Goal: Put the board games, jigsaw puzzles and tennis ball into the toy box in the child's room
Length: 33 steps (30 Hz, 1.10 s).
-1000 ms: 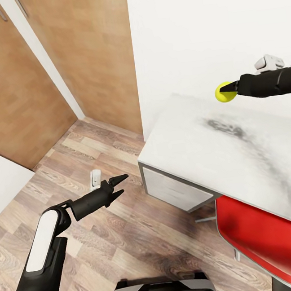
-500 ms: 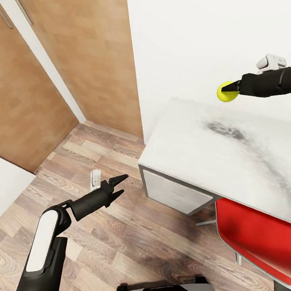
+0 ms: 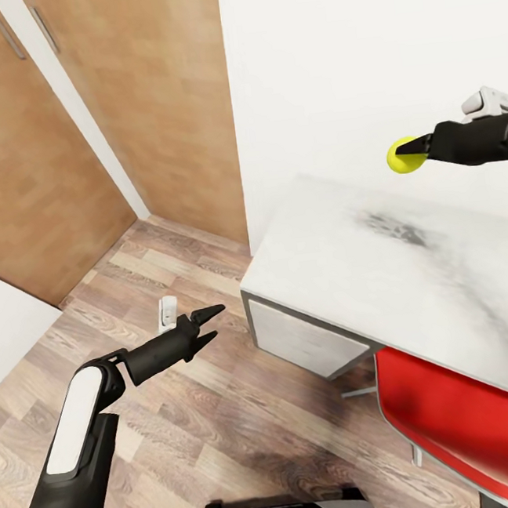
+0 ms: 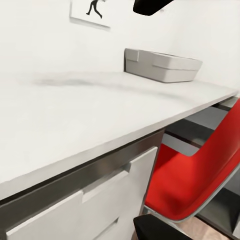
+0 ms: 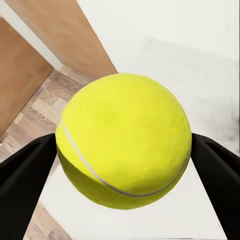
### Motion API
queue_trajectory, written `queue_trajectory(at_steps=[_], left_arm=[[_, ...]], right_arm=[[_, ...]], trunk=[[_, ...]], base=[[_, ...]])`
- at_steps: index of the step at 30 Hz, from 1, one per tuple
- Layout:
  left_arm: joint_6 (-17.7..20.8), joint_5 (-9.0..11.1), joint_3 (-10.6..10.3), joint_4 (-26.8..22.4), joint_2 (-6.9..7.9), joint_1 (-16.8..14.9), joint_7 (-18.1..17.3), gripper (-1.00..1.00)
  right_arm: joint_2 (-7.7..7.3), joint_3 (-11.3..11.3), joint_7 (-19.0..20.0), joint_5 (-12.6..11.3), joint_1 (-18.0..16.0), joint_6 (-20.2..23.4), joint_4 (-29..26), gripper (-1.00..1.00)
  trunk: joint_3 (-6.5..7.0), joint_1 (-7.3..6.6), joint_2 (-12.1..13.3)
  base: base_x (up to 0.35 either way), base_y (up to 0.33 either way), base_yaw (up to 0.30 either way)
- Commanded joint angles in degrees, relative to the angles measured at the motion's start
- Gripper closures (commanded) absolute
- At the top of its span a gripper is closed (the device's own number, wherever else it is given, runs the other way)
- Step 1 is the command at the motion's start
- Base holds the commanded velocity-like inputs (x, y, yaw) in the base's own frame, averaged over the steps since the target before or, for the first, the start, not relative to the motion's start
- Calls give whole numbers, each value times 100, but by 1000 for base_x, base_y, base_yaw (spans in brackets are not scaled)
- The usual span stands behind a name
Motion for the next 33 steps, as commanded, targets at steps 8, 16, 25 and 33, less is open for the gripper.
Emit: queue_trajectory(at_steps=[8,16,25,33], left_arm=[[17,55,-10,-5,-39,-33,76,-100],[10,45,-173,-5,-62,-73,160,-100],[-5,43,-302,-5,-73,-124,425,-100],[-15,46,-335,-5,-76,-145,518,-100]], right_arm=[[-274,-1,13,-295,-13,1,-2,100],[-362,-13,31,-372,-13,1,-2,100],[-614,-19,34,-406,-23,1,-2,100],[-704,-24,34,-460,-35,1,-2,100]], trunk=[[18,4,-10],[44,4,-10],[74,4,-10],[100,4,-10]], base=[[0,0,-204],[0,0,-254],[0,0,-264],[0,0,-266]])
